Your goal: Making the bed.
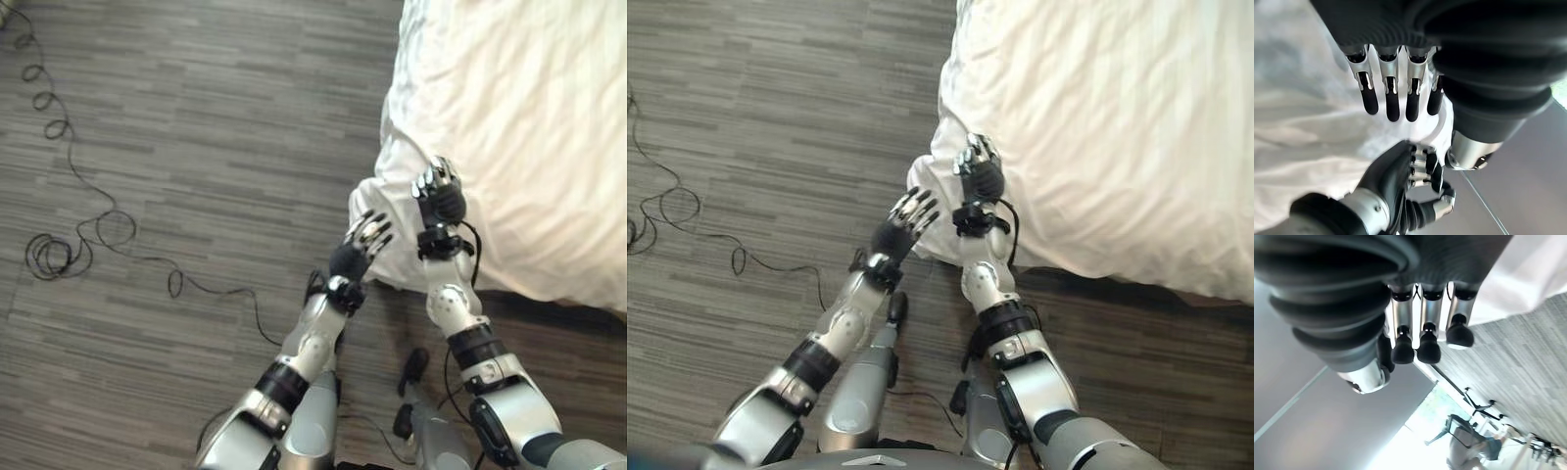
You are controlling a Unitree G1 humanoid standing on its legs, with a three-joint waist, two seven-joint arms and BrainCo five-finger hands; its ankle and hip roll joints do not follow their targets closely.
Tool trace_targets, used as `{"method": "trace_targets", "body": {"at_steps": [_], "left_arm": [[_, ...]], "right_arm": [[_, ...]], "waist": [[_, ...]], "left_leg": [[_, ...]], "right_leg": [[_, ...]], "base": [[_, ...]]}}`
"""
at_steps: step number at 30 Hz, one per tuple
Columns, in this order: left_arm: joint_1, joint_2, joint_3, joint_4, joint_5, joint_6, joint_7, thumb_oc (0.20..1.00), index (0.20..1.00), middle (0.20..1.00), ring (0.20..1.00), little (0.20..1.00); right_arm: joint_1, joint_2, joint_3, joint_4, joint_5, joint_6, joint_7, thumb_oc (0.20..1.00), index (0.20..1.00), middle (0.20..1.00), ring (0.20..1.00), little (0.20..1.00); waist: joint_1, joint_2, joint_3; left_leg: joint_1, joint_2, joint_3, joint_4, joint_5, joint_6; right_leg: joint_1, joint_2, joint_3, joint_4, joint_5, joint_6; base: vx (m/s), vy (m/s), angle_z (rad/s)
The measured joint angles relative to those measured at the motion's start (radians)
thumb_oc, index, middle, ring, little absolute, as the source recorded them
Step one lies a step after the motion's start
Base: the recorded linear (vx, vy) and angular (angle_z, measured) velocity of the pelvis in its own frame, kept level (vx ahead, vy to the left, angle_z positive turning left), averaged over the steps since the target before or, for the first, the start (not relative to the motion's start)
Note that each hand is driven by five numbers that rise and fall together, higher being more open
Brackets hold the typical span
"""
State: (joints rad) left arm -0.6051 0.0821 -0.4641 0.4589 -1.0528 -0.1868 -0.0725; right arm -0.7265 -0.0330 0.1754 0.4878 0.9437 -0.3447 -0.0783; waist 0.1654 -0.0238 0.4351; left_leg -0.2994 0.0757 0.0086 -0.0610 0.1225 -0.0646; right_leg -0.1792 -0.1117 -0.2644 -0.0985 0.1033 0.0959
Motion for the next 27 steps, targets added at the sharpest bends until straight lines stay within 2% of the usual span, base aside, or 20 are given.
{"method": "trace_targets", "body": {"at_steps": [2,5,11,13,15,18,20,21,25,27], "left_arm": [[-0.107,0.002,0.025,0.019,-0.004,-0.015,-0.002,0.2,0.2,0.2,0.2,0.2],[-0.177,-0.015,0.029,0.02,-0.003,-0.044,-0.029,0.2,0.2,0.2,0.2,0.2],[-0.154,-0.042,0.029,0.085,-0.002,-0.053,-0.052,0.2,0.2,0.2,0.2,0.2],[-0.136,-0.04,0.042,0.132,0.0,-0.056,-0.053,0.2,0.2,0.2,0.2,0.2],[-0.145,-0.041,0.05,0.179,0.0,-0.062,-0.053,0.2,0.2,0.2,0.2,0.2],[-0.146,-0.036,0.08,0.213,-0.001,-0.093,-0.052,0.2,0.2,0.2,0.2,0.2],[-0.146,-0.036,0.08,0.212,-0.001,-0.096,-0.052,0.2,0.2,0.2,0.2,0.2],[-0.146,-0.02,0.1,0.21,0.007,-0.093,-0.054,0.2,0.2,0.2,0.2,0.2],[-0.172,0.133,0.157,0.217,0.012,-0.099,-0.087,0.2,0.2,0.2,0.2,0.2],[-0.188,0.229,0.212,0.267,0.014,-0.085,-0.089,0.2,0.2,0.2,0.2,0.2]], "right_arm": [[-0.055,-0.003,-0.011,0.005,0.001,-0.012,0.0,0.2,0.2,0.2,0.2,0.2],[-0.102,-0.03,-0.012,0.062,0.007,-0.029,0.001,0.2,0.2,0.2,0.2,0.2],[-0.102,-0.045,-0.012,0.096,0.007,-0.039,0.02,0.2,0.2,0.2,0.2,0.2],[-0.095,-0.047,-0.028,0.085,0.006,-0.048,0.023,0.2,0.2,0.2,0.2,0.2],[-0.101,-0.048,-0.056,0.089,0.006,-0.058,0.025,0.2,0.2,0.2,0.2,0.2],[-0.096,-0.051,-0.071,0.113,0.01,-0.077,0.038,0.2,0.2,0.2,0.2,0.2],[-0.097,-0.056,-0.075,0.112,0.017,-0.082,0.038,0.2,0.2,0.2,0.2,0.2],[-0.078,-0.064,-0.072,0.111,0.015,-0.074,0.043,0.2,0.2,0.2,0.2,0.2],[0.005,-0.093,-0.076,0.049,0.011,-0.075,0.068,0.2,0.2,0.2,0.2,0.2],[0.034,-0.182,-0.108,0.137,0.008,-0.051,0.064,0.2,0.2,0.2,0.2,0.2]], "waist": [[-0.023,-0.01,0.008],[-0.028,-0.014,0.011],[-0.054,-0.016,0.012],[-0.08,-0.023,0.011],[-0.086,-0.029,0.012],[-0.113,-0.058,0.008],[-0.115,-0.059,0.008],[-0.125,-0.067,0.007],[-0.163,-0.151,-0.004],[-0.186,-0.156,-0.005]], "left_leg": [[-0.018,-0.004,0.009,0.0,0.003,0.004],[-0.027,-0.01,0.032,-0.003,0.003,0.004],[-0.039,-0.012,0.051,-0.007,0.002,0.005],[-0.063,-0.011,0.065,-0.006,0.004,0.007],[-0.071,-0.013,0.069,-0.006,0.006,0.01],[-0.093,-0.012,0.09,-0.005,0.01,0.016],[-0.096,-0.012,0.092,-0.005,0.013,0.02],[-0.102,-0.008,0.094,0.0,0.014,0.02],[-0.159,-0.001,0.149,0.018,0.008,0.019],[-0.171,-0.003,0.161,0.015,0.015,0.029]], "right_leg": [[-0.023,-0.004,0.01,0.0,0.006,0.003],[-0.045,-0.013,0.03,0.0,0.012,0.008],[-0.068,-0.015,0.048,0.0,0.015,0.008],[-0.099,-0.016,0.061,0.0,0.027,0.01],[-0.11,-0.018,0.07,0.0,0.033,0.011],[-0.142,-0.018,0.089,0.0,0.047,0.009],[-0.146,-0.018,0.093,0.0,0.052,0.011],[-0.16,-0.018,0.096,0.004,0.055,0.015],[-0.244,-0.018,0.156,0.02,0.075,0.021],[-0.253,-0.02,0.166,0.002,0.091,0.025]], "base": [[0.02,0.066,-0.12],[0.01,0.046,-0.16],[0.01,0.059,-0.09],[-0.02,0.031,-0.12],[-0.02,0.008,-0.1],[-0.01,0.0,-0.16],[-0.07,0.003,-0.05],[-0.1,0.005,-0.09],[-0.04,-0.035,-0.35],[-0.01,-0.064,-0.17]]}}
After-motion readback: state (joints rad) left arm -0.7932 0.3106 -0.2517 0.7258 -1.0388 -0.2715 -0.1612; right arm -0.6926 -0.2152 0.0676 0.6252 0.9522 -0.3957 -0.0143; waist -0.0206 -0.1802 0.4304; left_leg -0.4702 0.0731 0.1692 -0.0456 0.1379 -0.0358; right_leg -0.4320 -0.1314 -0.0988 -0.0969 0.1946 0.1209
